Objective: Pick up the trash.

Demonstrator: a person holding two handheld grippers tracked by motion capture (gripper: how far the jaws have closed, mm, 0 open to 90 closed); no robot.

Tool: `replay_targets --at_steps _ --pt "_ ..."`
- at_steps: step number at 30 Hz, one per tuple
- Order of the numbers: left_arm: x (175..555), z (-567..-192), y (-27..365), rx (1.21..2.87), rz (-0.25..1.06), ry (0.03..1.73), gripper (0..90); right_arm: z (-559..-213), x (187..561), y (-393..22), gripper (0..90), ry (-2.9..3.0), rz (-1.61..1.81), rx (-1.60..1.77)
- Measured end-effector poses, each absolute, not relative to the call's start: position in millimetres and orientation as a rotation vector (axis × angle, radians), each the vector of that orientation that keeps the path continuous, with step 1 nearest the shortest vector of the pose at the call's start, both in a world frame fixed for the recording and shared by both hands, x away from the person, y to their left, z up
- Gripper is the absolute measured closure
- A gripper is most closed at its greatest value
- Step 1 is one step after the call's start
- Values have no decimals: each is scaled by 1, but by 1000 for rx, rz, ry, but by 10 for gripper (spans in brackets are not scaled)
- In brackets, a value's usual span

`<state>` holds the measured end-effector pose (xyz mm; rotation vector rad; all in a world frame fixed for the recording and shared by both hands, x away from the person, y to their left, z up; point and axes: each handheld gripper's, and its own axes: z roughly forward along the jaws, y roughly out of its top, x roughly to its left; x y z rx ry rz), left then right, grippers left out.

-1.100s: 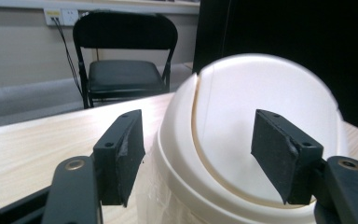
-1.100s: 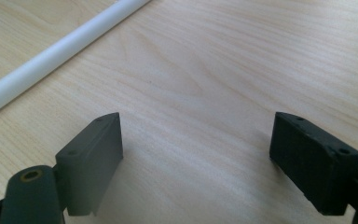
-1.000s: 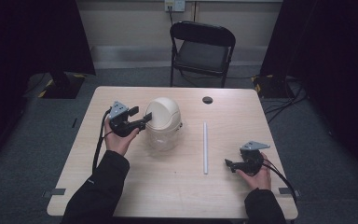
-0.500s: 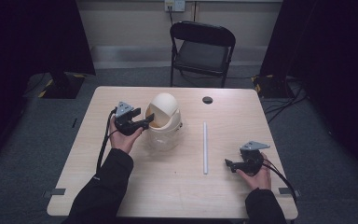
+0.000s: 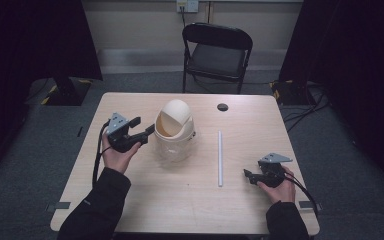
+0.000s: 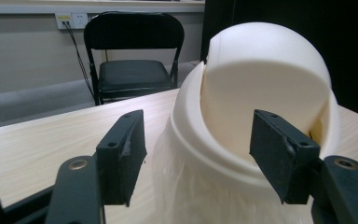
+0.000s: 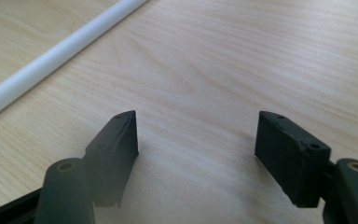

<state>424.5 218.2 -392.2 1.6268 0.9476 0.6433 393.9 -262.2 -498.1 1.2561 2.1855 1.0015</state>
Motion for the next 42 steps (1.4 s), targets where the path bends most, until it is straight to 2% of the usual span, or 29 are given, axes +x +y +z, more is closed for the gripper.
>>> replay_targets --at_steps 11,16,28,42 --pt "365 -427 257 1720 635 977 349 -477 393 -251 344 2119 1054 1228" --pt "342 -455 269 1799 601 1027 351 -460 403 -238 358 2099 1071 1195" --pt "334 -494 272 1923 546 1118 352 -442 429 -198 401 2104 1112 1248" --pt "334 -498 272 1917 540 1148 372 -474 451 -157 458 2168 1007 1341"
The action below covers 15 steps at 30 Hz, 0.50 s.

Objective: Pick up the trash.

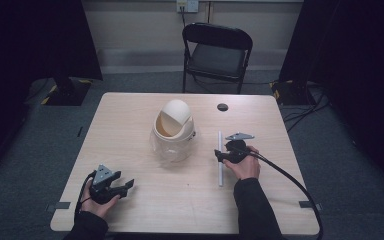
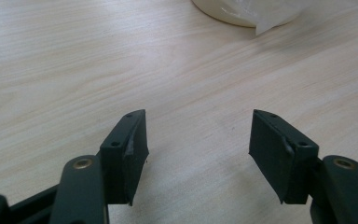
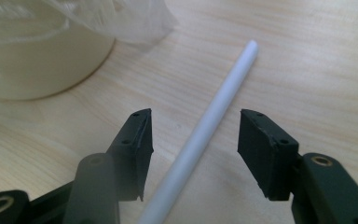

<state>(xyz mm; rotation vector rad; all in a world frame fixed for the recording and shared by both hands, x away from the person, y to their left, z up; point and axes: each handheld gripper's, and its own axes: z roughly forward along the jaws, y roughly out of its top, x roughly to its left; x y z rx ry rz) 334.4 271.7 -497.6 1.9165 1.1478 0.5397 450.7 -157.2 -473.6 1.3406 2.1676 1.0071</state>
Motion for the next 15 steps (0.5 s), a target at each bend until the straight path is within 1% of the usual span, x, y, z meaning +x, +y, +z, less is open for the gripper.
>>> replay_targets --at_steps 2,3,5,15 --pt "334 -498 272 1917 540 1148 376 -476 452 -157 469 2176 992 1341" --pt "335 -498 272 1916 538 1147 379 -480 452 -156 493 2193 945 1344" --pt "335 -497 272 1917 542 1143 382 -482 451 -155 512 2206 921 1344" --pt "335 -497 271 1912 538 1136 388 -486 448 -154 651 2229 858 1368"
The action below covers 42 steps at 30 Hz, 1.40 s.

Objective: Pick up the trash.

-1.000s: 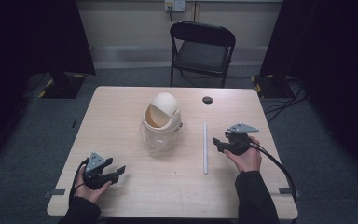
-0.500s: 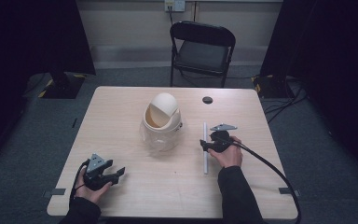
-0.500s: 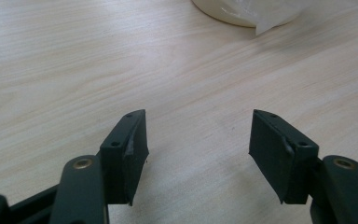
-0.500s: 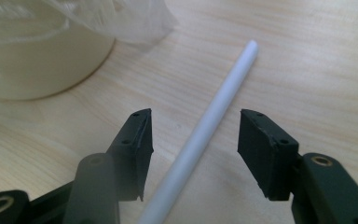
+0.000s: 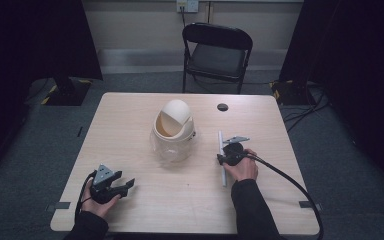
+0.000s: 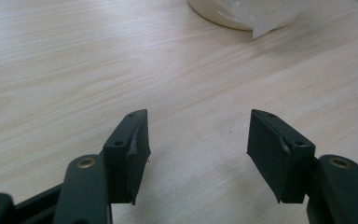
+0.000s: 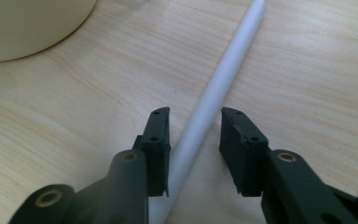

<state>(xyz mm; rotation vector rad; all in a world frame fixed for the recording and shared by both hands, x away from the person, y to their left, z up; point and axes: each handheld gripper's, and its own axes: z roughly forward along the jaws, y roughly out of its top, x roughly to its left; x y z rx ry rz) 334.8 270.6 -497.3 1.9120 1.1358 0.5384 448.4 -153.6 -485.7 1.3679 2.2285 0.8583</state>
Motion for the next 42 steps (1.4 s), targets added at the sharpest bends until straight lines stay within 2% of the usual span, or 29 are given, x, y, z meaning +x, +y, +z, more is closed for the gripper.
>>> replay_targets --at_steps 2,9,21,31,42 --pt "335 -497 271 1913 537 1134 389 -485 448 -154 707 2224 855 1369" --pt "334 -496 271 1908 547 1129 394 -485 447 -154 805 2215 841 1385" --pt "333 -494 270 1891 547 1119 399 -467 441 -169 807 2155 952 1365" --pt "334 -492 270 1865 542 1094 401 -432 417 -202 807 1991 1220 1262" --pt "332 -481 270 1797 576 1043 407 -410 396 -218 807 1894 1407 1114"
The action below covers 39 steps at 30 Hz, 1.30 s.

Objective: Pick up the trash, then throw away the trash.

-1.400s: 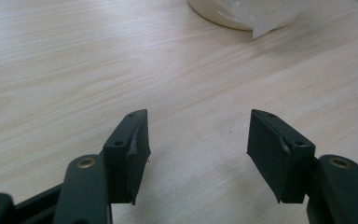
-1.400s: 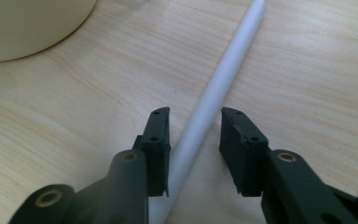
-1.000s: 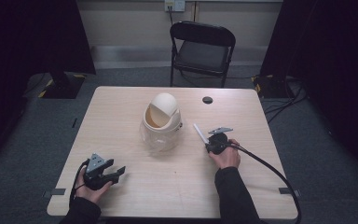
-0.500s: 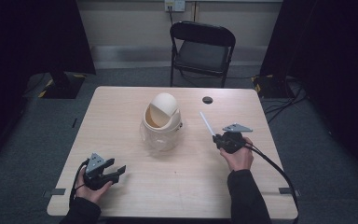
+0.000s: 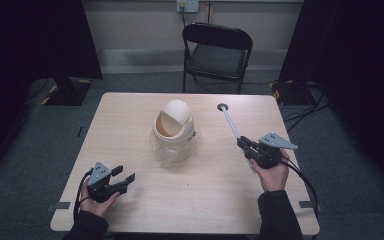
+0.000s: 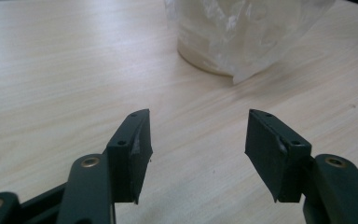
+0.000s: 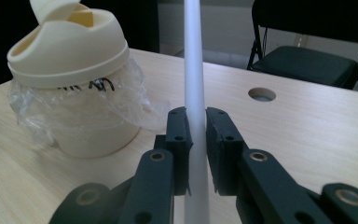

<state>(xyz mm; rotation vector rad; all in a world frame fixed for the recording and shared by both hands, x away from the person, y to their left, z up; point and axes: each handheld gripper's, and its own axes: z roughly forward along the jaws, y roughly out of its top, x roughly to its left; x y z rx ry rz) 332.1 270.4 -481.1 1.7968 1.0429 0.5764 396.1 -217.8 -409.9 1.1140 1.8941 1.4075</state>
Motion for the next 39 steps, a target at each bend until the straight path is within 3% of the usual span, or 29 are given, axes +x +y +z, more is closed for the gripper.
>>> replay_targets --at_steps 19,39 --pt "331 -445 269 1648 602 962 407 -377 381 -232 807 1759 1602 971" --pt "350 -388 233 1499 576 825 408 -369 374 -219 807 1765 1712 861"
